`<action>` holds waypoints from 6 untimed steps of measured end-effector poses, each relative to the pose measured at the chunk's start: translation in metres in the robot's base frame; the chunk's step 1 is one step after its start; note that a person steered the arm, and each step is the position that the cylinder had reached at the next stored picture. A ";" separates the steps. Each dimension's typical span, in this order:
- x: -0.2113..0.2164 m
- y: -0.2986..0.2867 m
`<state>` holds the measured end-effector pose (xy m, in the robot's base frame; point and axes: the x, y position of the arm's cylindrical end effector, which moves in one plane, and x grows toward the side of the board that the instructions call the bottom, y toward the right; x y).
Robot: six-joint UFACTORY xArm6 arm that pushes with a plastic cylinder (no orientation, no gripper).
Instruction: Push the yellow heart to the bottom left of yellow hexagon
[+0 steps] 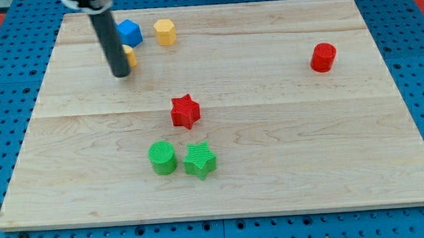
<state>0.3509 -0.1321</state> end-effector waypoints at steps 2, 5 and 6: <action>0.009 -0.061; -0.013 -0.026; -0.032 -0.009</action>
